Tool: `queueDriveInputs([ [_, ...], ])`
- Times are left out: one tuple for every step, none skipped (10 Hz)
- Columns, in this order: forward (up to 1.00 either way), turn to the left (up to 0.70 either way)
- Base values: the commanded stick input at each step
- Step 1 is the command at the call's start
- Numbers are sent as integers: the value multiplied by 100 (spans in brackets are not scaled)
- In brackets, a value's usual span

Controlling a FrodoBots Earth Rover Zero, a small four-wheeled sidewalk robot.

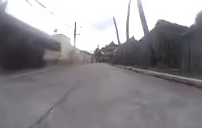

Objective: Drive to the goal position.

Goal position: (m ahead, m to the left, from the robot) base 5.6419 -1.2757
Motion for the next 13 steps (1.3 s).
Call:
queueDriveInputs([
  [100, -40],
  [100, -26],
  [100, 0],
  [100, 0],
  [100, 0],
  [100, 0],
  [100, 0],
  [100, 0],
  [100, 0],
  [100, 0],
  [100, 0],
  [100, 0],
  [100, 0],
])
